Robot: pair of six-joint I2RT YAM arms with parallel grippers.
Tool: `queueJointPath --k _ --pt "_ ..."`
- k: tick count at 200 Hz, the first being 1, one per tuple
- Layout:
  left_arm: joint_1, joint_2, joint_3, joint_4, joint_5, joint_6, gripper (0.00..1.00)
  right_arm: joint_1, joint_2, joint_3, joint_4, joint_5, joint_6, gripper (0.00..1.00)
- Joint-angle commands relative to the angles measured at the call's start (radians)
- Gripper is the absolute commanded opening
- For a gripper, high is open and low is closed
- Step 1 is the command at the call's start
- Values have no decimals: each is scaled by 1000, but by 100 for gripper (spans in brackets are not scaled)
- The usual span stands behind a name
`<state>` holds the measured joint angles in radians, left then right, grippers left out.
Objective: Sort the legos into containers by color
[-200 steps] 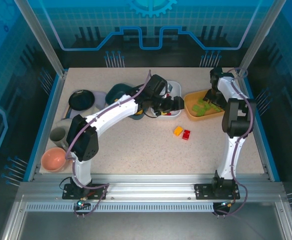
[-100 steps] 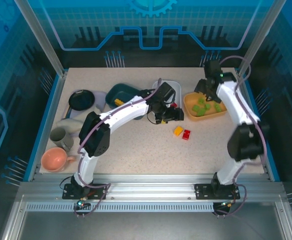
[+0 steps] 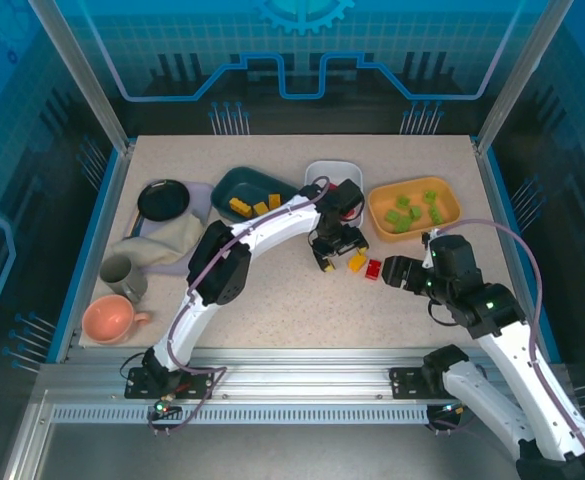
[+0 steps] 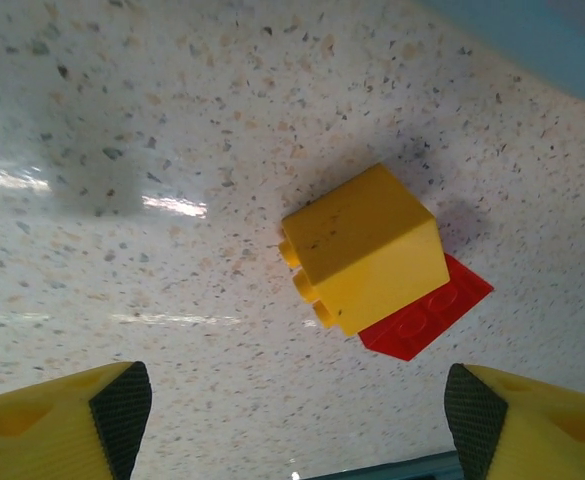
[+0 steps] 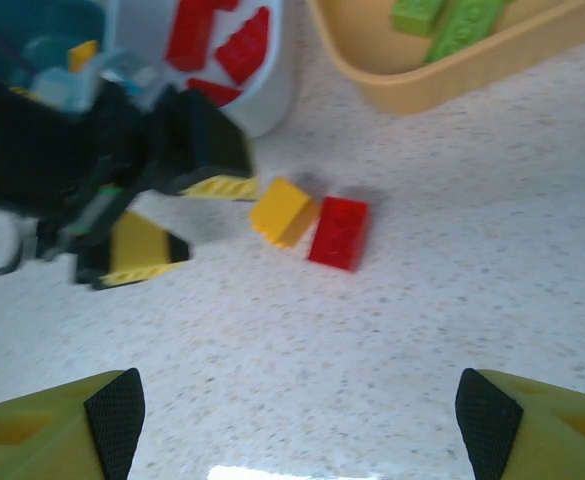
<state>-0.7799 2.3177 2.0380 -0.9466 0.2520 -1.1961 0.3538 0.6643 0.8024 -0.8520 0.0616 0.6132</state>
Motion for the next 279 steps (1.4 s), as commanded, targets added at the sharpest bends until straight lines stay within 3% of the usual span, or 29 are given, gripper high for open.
queueJointPath --k 1,55,100,170,221,279 --pt "-22 46 64 -29 15 -151 82 1 -21 -17 25 -124 -47 85" --pt "-30 117 136 -17 -32 -279 84 -12 -16 -14 38 -172 -73 85" --pt "-32 179 192 -28 -57 -323 73 -41 -44 -28 21 -190 -76 85" --pt "-48 221 204 -98 -56 -332 60 -98 -51 -41 18 -228 -81 85" --pt "-64 195 181 -114 -87 -297 58 -106 -33 -50 36 -241 -79 85" --pt "-65 183 209 -99 -136 -245 34 -110 -26 -49 40 -246 -76 85"
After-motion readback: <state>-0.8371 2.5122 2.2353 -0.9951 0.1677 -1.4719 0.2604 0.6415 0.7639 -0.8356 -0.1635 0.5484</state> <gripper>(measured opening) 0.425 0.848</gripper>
